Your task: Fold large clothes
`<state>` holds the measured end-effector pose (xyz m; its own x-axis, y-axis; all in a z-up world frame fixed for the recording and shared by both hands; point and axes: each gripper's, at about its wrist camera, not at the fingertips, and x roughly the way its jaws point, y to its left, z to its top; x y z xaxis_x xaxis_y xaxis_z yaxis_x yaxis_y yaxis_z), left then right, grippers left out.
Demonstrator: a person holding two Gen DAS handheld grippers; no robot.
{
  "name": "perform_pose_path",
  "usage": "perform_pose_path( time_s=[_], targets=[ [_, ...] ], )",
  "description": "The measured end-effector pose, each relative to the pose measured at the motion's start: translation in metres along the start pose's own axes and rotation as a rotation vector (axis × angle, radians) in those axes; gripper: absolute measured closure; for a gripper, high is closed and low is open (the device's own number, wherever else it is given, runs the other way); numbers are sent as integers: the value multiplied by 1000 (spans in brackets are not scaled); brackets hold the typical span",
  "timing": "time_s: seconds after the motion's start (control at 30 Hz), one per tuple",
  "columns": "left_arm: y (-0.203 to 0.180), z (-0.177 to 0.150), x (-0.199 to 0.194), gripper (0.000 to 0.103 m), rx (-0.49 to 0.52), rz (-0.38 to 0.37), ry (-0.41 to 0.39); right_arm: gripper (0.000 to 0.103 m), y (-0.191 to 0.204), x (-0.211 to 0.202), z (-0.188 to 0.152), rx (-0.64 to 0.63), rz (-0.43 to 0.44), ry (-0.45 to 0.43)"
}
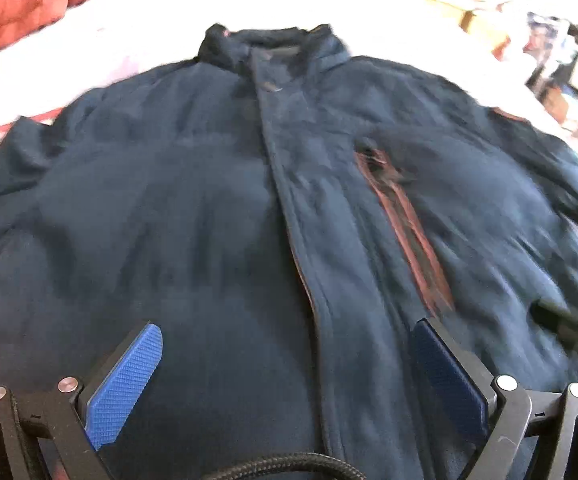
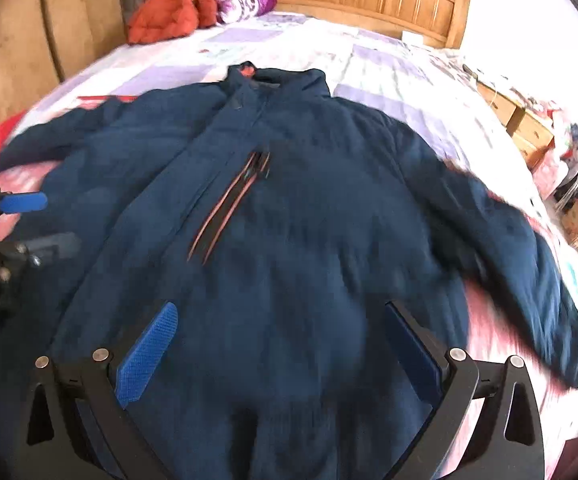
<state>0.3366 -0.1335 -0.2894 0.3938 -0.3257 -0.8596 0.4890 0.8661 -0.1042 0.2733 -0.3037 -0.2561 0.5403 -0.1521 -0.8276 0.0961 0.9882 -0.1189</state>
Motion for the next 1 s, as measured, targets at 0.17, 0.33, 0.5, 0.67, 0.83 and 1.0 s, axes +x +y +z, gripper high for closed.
perform_pose_path(
  time_s=[0.17, 0.33, 0.5, 0.67, 0.83, 1.0],
  targets=[
    [45, 15, 59, 0, -60, 60, 81, 0, -12, 73, 3, -17, 19, 146],
    [125, -10, 43, 0, -156, 150, 57, 0, -104, 66, -46, 179, -8, 144],
    [139, 24, 40, 0, -199, 181, 22, 0, -105, 64, -15, 73, -106, 101],
    [73, 112, 74, 0, -80, 112, -45, 0, -45, 106, 88, 51, 32, 33],
    [56, 146, 117, 0, 4, 152, -25, 0, 2, 164, 140, -2, 82, 96],
    [118, 153, 144, 0, -43, 230, -6, 0, -76, 207, 117, 120, -18, 123]
  ],
)
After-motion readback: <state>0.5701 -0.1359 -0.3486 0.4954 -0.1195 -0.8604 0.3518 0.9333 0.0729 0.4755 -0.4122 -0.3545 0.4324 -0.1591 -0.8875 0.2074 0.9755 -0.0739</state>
